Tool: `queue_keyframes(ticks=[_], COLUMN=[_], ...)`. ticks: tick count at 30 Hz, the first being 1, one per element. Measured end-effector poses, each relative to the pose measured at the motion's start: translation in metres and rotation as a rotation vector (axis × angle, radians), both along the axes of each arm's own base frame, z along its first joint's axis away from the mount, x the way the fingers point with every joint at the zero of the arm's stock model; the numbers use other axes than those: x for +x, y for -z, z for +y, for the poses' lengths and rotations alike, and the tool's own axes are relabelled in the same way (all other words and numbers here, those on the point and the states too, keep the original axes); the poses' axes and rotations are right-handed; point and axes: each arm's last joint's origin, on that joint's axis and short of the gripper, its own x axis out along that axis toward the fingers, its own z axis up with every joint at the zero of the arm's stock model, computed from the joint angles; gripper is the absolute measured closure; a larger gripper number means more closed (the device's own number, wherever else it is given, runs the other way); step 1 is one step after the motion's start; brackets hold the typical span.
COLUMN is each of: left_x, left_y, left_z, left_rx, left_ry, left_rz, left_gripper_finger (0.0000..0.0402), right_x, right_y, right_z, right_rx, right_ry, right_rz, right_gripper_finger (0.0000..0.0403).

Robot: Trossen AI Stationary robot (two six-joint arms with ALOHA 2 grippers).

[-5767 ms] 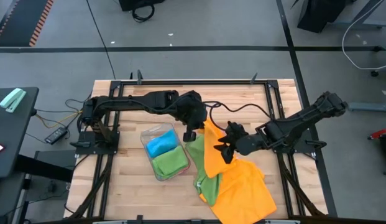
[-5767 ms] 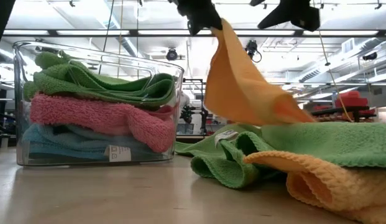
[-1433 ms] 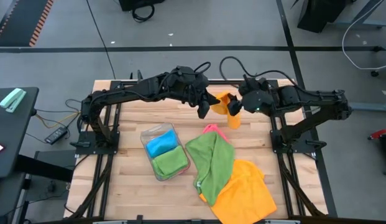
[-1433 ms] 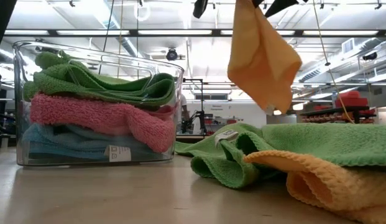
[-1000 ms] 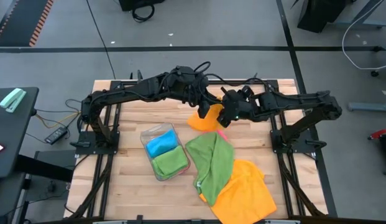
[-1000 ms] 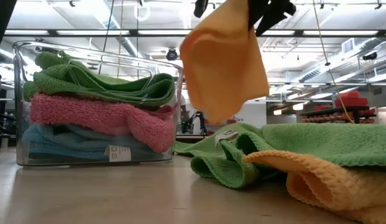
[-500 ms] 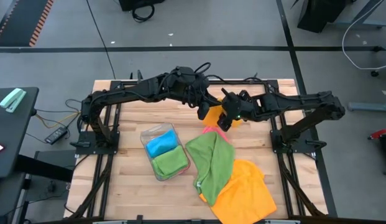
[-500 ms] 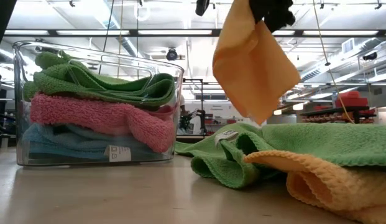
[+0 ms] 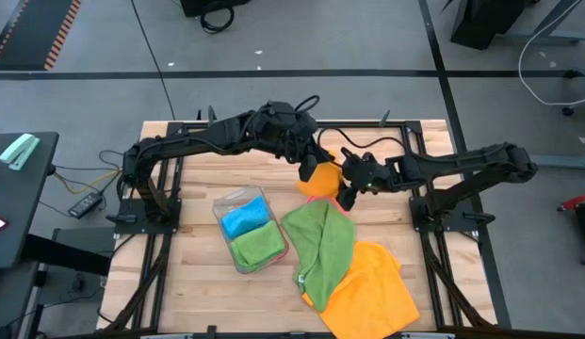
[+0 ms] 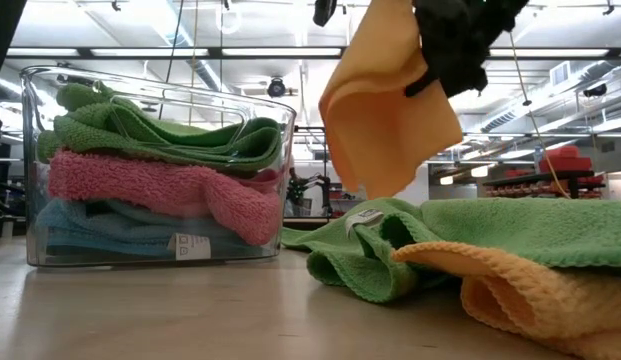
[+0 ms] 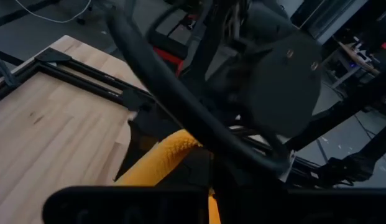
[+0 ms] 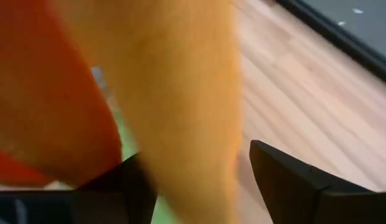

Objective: Fold microfiber towels
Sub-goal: Fold the left yellow towel

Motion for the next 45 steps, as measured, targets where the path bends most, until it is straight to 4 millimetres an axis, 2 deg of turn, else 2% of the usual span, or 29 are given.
queue_keyframes(ticks=[12,21,26,31,39,45], left_x=[0.0,0.001,-0.001,-0.005,-0.008,-0.011], left_y=[0.0,-0.003,-0.001,0.007,0.012,0.022], left_z=[0.0,0.002,0.004,0.006,0.006,-0.009], left_rx=[-0.024,-0.04,-0.023,0.069,0.153,0.231], left_ry=[0.008,0.003,0.037,0.133,0.177,0.273], left_rz=[-0.004,-0.028,-0.016,0.061,0.11,0.207], left_gripper_finger=[0.039,0.0383,0.0394,0.0377,0.0394,0.0373], right_x=[0.0,-0.001,-0.008,-0.026,-0.048,-0.064], right_y=[0.028,0.028,0.029,0.006,-0.031,-0.053], right_z=[0.0,-0.016,-0.022,-0.025,-0.027,-0.024], right_rx=[0.053,0.033,0.131,0.155,0.279,0.328], right_ry=[-0.142,-0.211,-0.304,-0.361,-0.401,-0.421], right_rz=[0.01,0.043,0.07,0.077,0.155,0.251], right_gripper_finger=[0.0184,0.0291,0.0353,0.0392,0.0396,0.0398])
